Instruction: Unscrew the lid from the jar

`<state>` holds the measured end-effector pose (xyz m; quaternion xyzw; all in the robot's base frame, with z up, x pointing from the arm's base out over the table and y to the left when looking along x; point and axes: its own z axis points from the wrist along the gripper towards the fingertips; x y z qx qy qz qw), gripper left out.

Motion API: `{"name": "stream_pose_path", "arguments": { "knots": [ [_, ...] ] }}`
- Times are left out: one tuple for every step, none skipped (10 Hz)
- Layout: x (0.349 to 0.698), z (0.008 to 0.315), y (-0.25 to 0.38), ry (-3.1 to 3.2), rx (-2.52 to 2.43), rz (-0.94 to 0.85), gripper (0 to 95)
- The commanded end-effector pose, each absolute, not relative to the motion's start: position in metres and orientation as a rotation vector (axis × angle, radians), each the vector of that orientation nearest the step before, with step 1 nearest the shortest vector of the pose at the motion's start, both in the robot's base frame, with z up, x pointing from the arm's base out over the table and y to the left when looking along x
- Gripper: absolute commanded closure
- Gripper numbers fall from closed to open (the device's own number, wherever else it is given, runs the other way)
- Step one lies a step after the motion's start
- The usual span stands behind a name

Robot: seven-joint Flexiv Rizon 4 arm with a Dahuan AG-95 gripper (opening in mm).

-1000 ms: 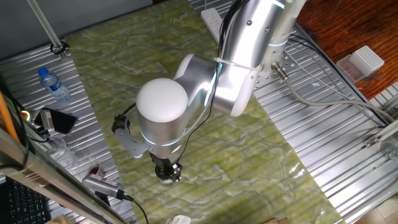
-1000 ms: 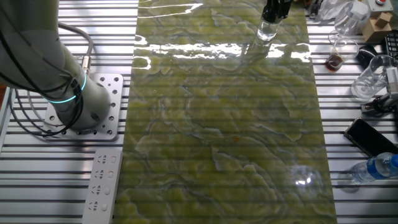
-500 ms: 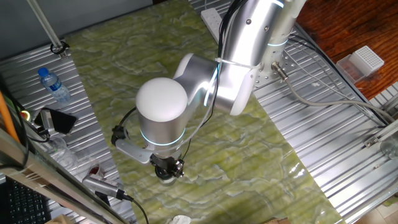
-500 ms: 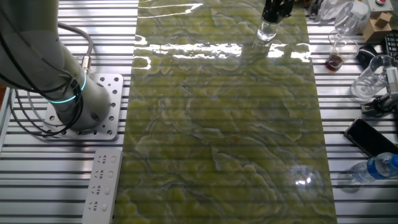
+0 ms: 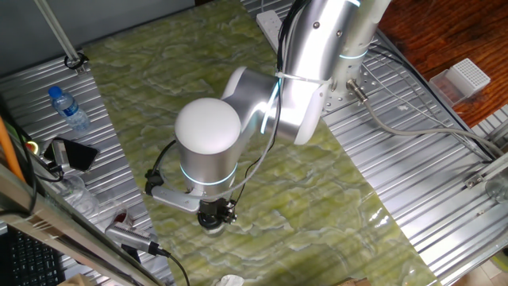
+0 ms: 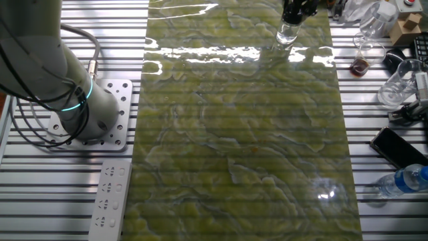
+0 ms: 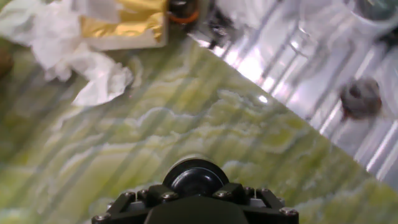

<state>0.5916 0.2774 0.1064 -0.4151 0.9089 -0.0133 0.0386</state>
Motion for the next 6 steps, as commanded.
{"name": "stream_pose_path", "arguments": {
  "knots": [
    [0.5921, 0.113, 0.2773, 2.719, -1.402, -0.028, 38.0],
    [0.5924, 0.1166, 0.277, 2.716, -1.409, -0.028, 38.0],
    [0.5925, 0.1182, 0.2769, 2.716, -1.411, -0.029, 38.0],
    [0.5928, 0.1221, 0.2766, 2.718, -1.407, -0.028, 38.0],
    [0.5928, 0.1227, 0.2766, 2.72, -1.403, -0.03, 38.0],
    [0.5927, 0.1226, 0.2766, 2.723, -1.396, -0.03, 38.0]
  ]
}}
